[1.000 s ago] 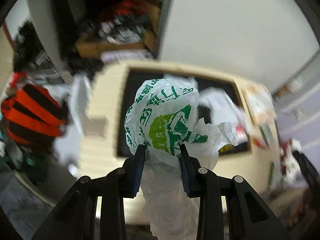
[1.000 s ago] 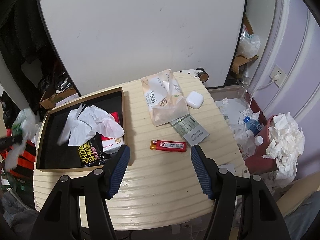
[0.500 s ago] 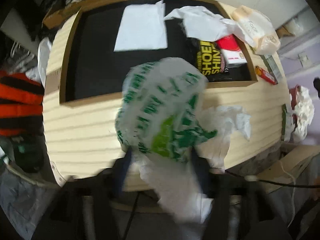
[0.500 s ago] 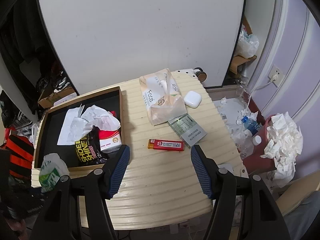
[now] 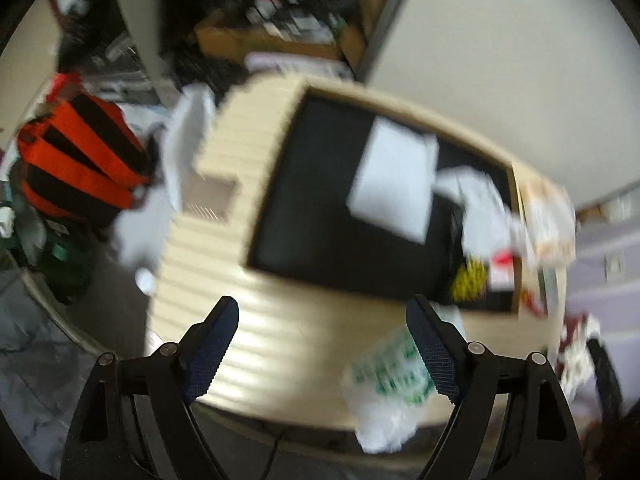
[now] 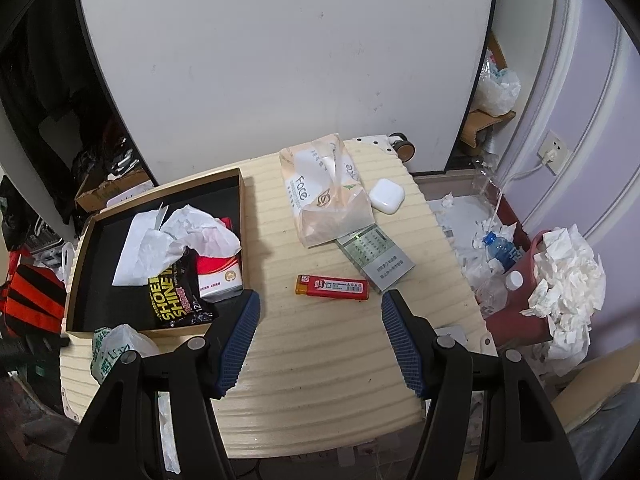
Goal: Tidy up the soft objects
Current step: 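Lift the plastic bag out of the tray and release it beside the tray, then grasp the crumpled white tissue in the tray with the right gripper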
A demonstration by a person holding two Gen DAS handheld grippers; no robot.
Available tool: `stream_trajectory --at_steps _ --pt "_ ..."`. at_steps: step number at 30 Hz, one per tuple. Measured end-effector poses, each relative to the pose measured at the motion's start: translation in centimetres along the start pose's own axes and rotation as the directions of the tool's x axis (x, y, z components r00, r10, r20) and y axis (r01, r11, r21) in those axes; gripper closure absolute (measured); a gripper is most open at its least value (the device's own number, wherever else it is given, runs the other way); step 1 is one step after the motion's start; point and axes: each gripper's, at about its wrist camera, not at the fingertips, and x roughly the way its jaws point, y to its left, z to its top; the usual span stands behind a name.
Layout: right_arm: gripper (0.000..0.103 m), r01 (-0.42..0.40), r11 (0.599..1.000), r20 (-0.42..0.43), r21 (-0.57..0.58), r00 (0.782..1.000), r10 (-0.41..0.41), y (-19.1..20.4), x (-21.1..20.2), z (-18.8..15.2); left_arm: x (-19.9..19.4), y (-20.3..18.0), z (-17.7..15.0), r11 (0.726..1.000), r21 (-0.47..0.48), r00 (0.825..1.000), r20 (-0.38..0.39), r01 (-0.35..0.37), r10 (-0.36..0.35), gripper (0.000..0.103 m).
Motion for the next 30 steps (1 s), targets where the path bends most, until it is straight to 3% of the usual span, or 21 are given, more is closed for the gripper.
stream_trajectory --at_steps 4,8,12,16,23,30 --pt "0.042 -0.019 1.000 -0.012 -0.006 1.000 0.019 0.3 0.2 -0.1 -2.0 1.2 1.9 0.999 0.025 0.993 0.119 -0.029 0.026 0.019" --pt "0.042 -0.039 0.999 -0.030 -0.022 0.999 0.039 0.8 0.5 -0.4 -3.9 2.0 3.4 0.994 0.088 0.970 0.241 -0.060 0.038 0.019" --pt "0.042 -0.083 0.996 -0.051 -0.020 0.995 0.082 1.4 0.6 -0.8 -4.2 3.2 4.9 0.985 0.117 0.949 0.304 -0.126 0.085 0.019" --pt "0.042 -0.121 0.991 -0.072 -0.048 0.990 0.118 2.9 0.5 -1.1 -3.8 4.8 6.3 0.985 0.100 0.947 0.303 -0.142 0.106 0.019" --pt "0.042 -0.215 0.970 -0.134 -0.111 0.971 0.199 7.9 2.7 0.7 -4.1 7.5 7.3 0.998 0.032 0.959 0.279 -0.053 0.042 0.019" --pt "0.042 -0.168 0.950 -0.210 -0.264 0.971 0.113 14.1 7.3 3.9 -4.7 9.5 7.9 0.999 -0.036 0.959 0.280 -0.032 0.041 0.019"
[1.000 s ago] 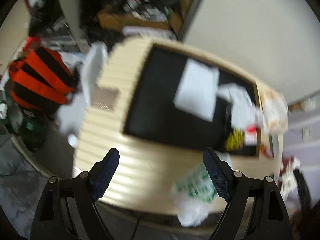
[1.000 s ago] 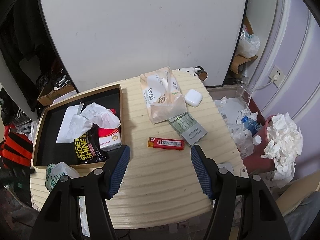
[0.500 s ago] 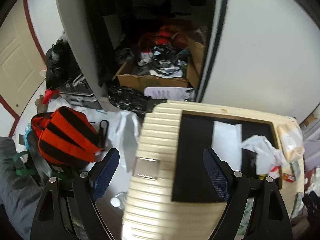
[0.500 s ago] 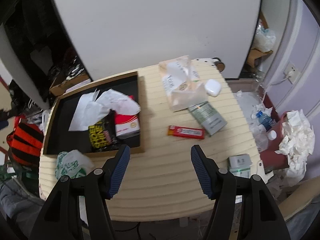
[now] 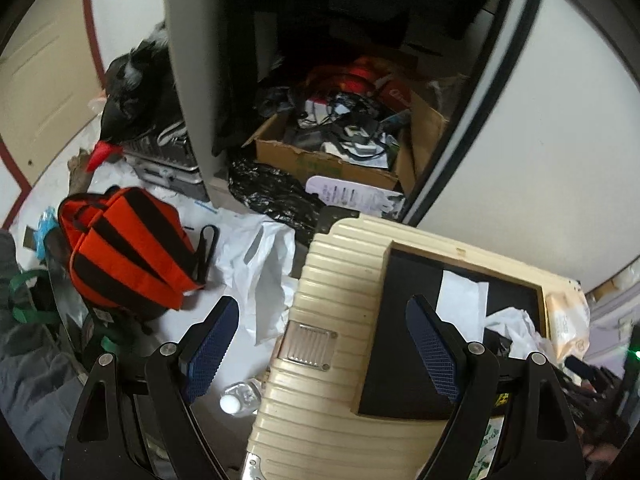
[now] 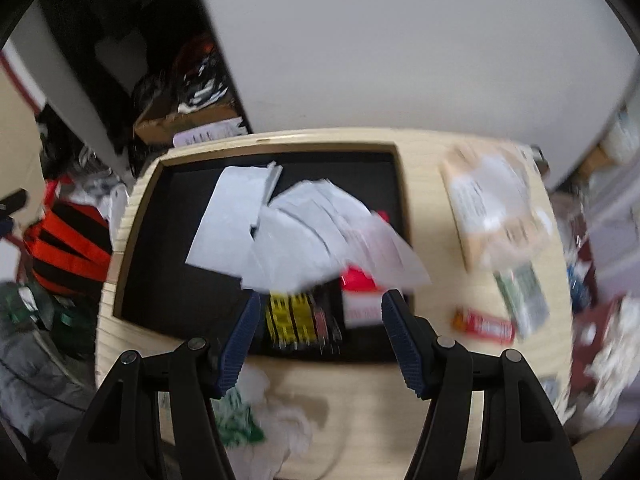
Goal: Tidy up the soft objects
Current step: 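Grasp the crumpled white tissue in the tray with the right gripper, then lift the tissue out of the tray and release it on the table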
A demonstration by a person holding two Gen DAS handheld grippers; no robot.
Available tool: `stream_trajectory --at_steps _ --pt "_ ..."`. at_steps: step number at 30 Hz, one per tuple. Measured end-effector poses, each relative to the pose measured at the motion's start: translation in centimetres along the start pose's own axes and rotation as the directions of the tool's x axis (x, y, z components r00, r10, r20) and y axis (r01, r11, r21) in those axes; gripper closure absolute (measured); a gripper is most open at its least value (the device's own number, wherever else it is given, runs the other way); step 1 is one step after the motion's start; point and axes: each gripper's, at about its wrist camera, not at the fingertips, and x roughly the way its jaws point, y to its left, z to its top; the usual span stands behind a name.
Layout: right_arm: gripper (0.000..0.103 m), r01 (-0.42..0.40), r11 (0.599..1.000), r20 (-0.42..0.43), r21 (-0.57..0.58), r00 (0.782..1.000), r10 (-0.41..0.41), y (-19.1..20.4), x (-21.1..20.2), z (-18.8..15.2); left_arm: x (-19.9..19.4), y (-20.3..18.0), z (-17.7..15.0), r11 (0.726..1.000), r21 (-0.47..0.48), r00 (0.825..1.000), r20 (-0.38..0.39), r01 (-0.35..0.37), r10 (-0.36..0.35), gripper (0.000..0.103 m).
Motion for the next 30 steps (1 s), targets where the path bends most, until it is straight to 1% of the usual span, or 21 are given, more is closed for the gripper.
stream_trajectory --at_steps 2,3,6,8,11,14,16,18,19,20,22,25,30 --pt "0.042 0.033 0.998 -0.016 -0.047 0.999 -0.034 0.9 0.9 1.1 0.1 0.6 0.2 0.999 -0.033 1.000 -0.008 0.016 -0.016 0.019" --pt "0.042 0.042 0.996 -0.045 -0.072 0.998 -0.045 1.5 1.7 1.7 0.1 0.7 0.2 0.999 -0.044 1.000 -0.009 0.019 -0.020 0.019" --pt "0.042 0.067 0.990 -0.113 -0.122 0.990 -0.081 2.4 3.8 2.3 0.3 0.8 0.2 0.998 -0.053 1.000 -0.014 0.017 -0.018 0.019" --pt "0.042 0.078 0.983 -0.176 -0.168 0.979 -0.107 2.9 5.5 2.1 0.5 0.7 0.1 0.999 -0.048 1.000 -0.021 0.015 -0.016 0.019" --pt "0.042 0.100 0.973 -0.232 -0.209 0.961 -0.149 3.5 7.8 1.3 0.5 0.6 0.0 0.999 -0.038 1.000 -0.026 0.009 -0.010 0.019" --pt "0.042 0.108 0.975 -0.292 -0.193 0.943 -0.163 3.2 10.1 0.3 0.5 0.3 -0.1 1.000 -0.020 1.000 -0.025 0.008 -0.008 0.019" --pt "0.042 0.130 0.976 -0.272 -0.173 0.946 -0.175 2.9 10.5 -0.1 0.6 0.0 -0.1 1.000 -0.008 1.000 -0.026 0.004 -0.004 0.019" --pt "0.054 0.162 0.973 -0.244 -0.161 0.949 -0.199 2.9 10.3 0.0 0.8 -0.1 -0.1 1.000 -0.004 1.000 -0.032 0.000 0.000 0.019" --pt "0.062 0.157 0.975 -0.237 -0.156 0.953 -0.191 2.8 10.2 0.1 0.8 -0.1 -0.1 1.000 -0.003 0.999 -0.034 0.000 0.000 0.019" --pt "0.066 0.143 0.978 -0.232 -0.149 0.957 -0.175 2.8 10.0 0.2 0.9 -0.1 -0.1 1.000 -0.002 0.999 -0.037 -0.001 0.001 0.019" --pt "0.070 0.123 0.982 -0.214 -0.143 0.965 -0.152 2.6 9.3 0.3 1.0 -0.2 -0.1 1.000 0.003 0.999 -0.037 -0.004 0.005 0.019" --pt "0.071 0.114 0.986 -0.165 -0.122 0.977 -0.133 2.0 7.6 0.4 1.0 -0.2 -0.1 1.000 0.000 0.999 -0.032 -0.008 0.008 0.019" --pt "0.071 0.106 0.992 -0.049 -0.065 0.993 -0.109 0.8 3.1 0.1 1.1 -0.1 -0.2 1.000 0.006 0.999 -0.039 -0.012 0.012 0.019"
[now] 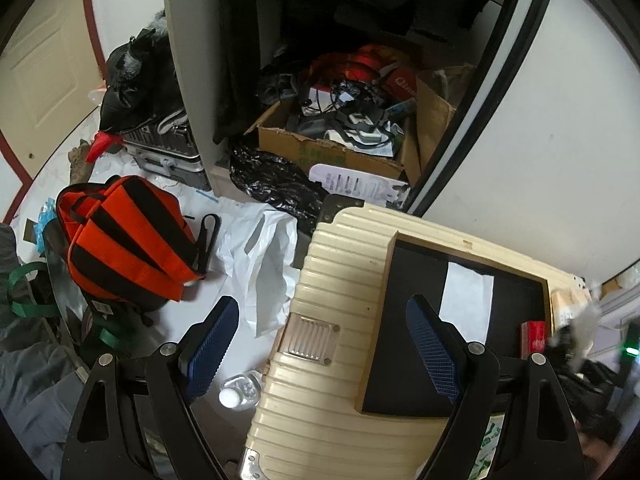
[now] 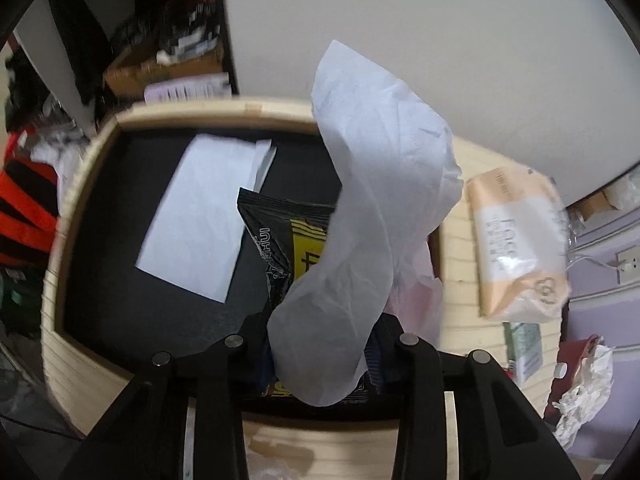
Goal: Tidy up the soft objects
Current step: 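Lift the tissue out of the tray and release it on the table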
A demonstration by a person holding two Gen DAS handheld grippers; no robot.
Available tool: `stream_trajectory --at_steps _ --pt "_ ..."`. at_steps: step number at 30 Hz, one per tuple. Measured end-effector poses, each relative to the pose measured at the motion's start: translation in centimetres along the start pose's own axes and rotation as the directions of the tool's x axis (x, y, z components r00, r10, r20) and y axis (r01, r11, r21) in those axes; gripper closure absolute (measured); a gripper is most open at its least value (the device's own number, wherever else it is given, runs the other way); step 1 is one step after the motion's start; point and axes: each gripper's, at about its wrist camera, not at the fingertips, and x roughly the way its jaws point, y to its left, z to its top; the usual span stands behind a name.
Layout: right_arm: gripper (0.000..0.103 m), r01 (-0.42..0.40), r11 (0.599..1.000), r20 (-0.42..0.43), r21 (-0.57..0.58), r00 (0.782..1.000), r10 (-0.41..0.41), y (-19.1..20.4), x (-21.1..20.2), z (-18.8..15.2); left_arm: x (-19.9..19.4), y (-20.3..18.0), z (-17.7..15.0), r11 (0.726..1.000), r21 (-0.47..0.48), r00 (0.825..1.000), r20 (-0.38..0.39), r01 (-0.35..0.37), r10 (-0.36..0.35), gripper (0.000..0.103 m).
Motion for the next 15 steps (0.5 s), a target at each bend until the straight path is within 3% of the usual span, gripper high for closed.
stream_trajectory --at_steps 3,8,11,15 --pt "0.071 -0.047 0.998 0.087 0.044 0.995 0.043 -2.3 -4.2 -2.0 -0.1 -0.2 -0.1 1.000 0.009 1.000 -0.002 0.001 -0.001 0.019" --pt "0.071 -0.087 0.991 0.124 0.105 0.990 0.073 -6.4 -8.0 -5.6 -0.1 -0.8 -0.2 1.000 0.028 1.000 -0.003 -0.001 0.001 0.019" --pt "0.070 -0.103 0.984 0.097 0.148 0.991 0.089 -8.1 -8.2 -8.3 0.1 -1.3 -0.5 0.999 0.041 1.000 -0.010 -0.001 0.002 0.019" --pt "0.070 -0.062 0.977 0.029 0.204 0.998 0.057 -9.3 -4.7 -10.4 0.7 -2.3 -1.2 0.998 0.070 0.999 -0.041 0.006 -0.003 0.019"
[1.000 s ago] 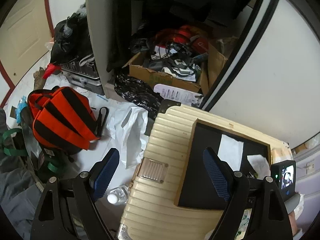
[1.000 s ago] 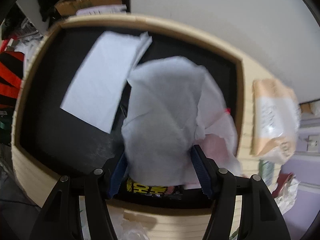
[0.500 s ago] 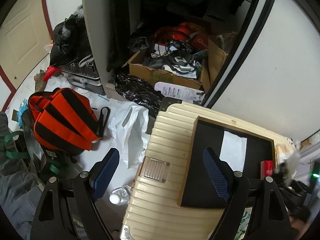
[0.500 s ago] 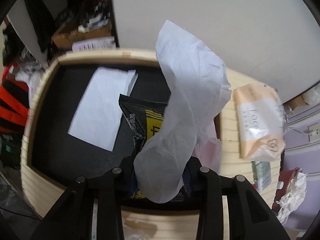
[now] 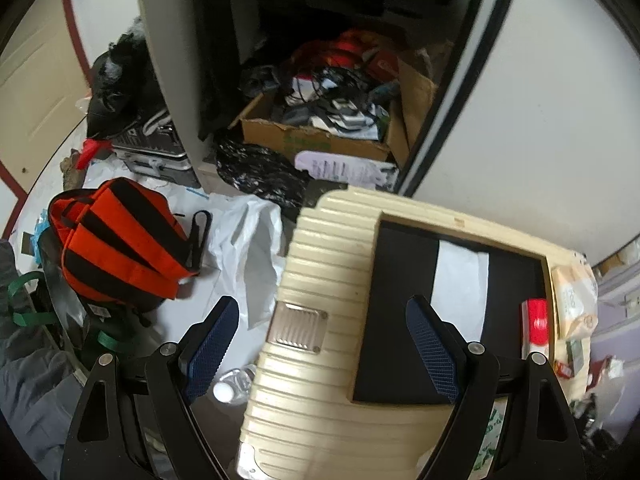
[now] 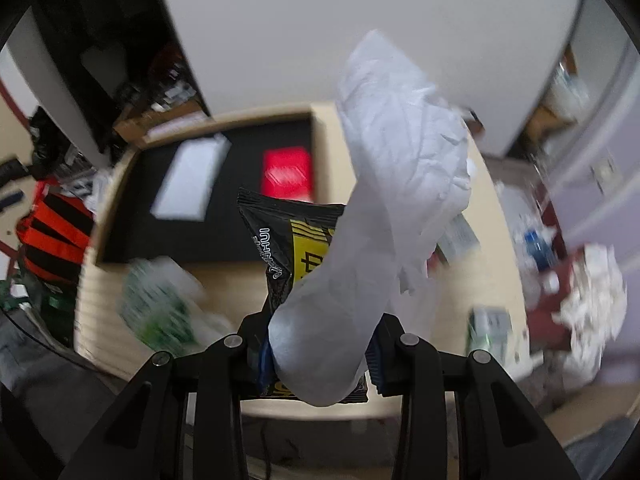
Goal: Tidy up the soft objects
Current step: 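Lift the tissue out of the tray and release it on the table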
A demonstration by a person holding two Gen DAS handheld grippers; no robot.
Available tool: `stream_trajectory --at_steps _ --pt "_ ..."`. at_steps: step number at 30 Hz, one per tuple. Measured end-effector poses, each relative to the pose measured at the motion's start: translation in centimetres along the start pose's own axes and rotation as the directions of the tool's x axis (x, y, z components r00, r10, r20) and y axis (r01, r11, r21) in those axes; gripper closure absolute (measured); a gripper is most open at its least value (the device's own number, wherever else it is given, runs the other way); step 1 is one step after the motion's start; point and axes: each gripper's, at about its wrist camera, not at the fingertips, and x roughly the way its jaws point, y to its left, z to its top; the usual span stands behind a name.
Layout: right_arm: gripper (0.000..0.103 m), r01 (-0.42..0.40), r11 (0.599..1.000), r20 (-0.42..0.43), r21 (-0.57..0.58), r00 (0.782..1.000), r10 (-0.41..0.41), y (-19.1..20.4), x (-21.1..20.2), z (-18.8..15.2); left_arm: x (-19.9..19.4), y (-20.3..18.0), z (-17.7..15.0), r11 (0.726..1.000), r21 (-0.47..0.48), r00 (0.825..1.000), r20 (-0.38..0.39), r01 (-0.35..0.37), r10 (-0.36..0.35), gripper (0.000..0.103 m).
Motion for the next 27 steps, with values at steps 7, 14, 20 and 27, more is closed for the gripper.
stream_trajectory --at_steps 7,14,20,27 --pt "0.070 -0.022 0.999 -0.096 0.029 0.995 0.025 0.8 4.1 1.2 1.6 -2.3 -1.2 0.997 0.073 0.999 -0.044 -0.019 0.022 0.019" --pt "0.065 -0.046 0.996 -0.152 0.071 0.987 0.056 0.9 6.4 1.2 1.6 -4.8 -2.0 0.989 0.144 0.999 -0.036 -0.024 0.030 0.019" --pt "0.040 -0.093 0.990 -0.152 0.101 0.982 0.108 1.7 5.4 2.1 1.6 -6.5 -2.9 0.980 0.197 0.999 -0.021 -0.028 0.033 0.019" --pt "0.036 -0.075 0.991 -0.120 0.109 0.989 0.088 0.9 2.5 2.2 1.3 -9.2 -4.2 0.963 0.270 1.000 0.009 -0.003 0.001 0.019"
